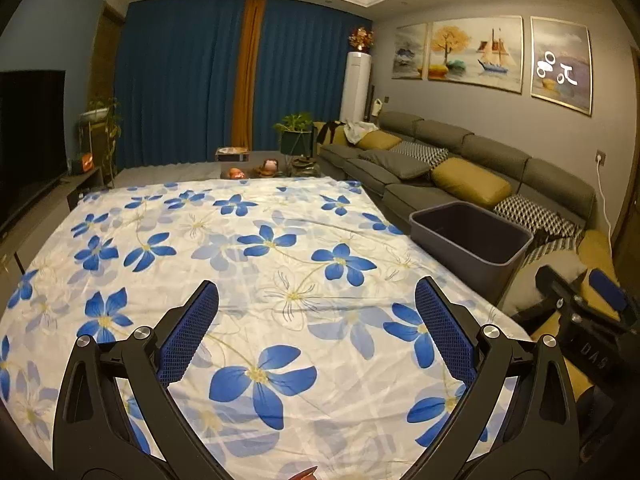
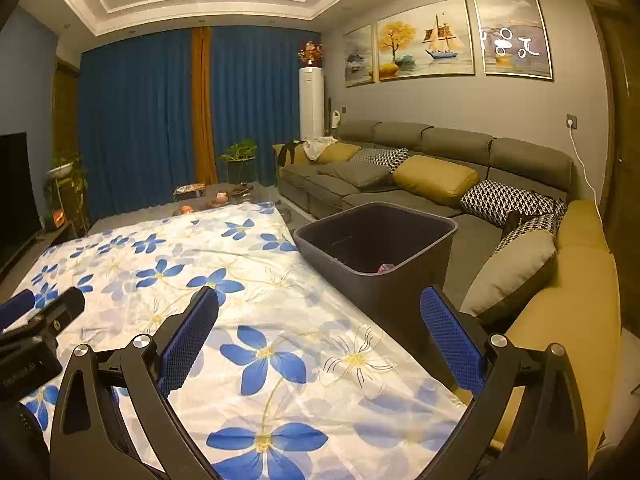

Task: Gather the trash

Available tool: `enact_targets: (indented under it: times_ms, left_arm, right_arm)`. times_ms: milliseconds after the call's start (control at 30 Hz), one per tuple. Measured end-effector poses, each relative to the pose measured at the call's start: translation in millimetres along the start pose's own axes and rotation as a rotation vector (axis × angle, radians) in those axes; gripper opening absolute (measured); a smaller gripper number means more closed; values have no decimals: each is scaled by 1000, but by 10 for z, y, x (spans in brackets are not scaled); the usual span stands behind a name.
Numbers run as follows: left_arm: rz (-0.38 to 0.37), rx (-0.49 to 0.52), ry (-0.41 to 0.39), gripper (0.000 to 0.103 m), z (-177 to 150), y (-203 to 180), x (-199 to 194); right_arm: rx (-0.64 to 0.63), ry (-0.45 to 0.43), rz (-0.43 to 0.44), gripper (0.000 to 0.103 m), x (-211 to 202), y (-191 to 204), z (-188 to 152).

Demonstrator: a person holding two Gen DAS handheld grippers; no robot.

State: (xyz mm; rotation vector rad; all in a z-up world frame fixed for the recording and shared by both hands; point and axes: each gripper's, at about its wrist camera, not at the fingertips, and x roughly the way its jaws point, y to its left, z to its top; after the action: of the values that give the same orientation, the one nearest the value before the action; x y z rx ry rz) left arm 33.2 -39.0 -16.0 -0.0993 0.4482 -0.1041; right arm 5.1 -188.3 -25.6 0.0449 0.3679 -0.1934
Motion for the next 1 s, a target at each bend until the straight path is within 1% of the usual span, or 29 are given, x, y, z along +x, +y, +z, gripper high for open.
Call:
enact_targets:
  times_ms: [367, 1000]
  left_arm:
    - [-3, -6, -11, 97, -4, 27, -80]
    - [-3, -7, -15, 97, 4, 43, -114]
  right_arm:
    - [-12, -18, 13, 97, -85, 79, 25]
    - [-7, -22, 24, 97, -78, 96, 59]
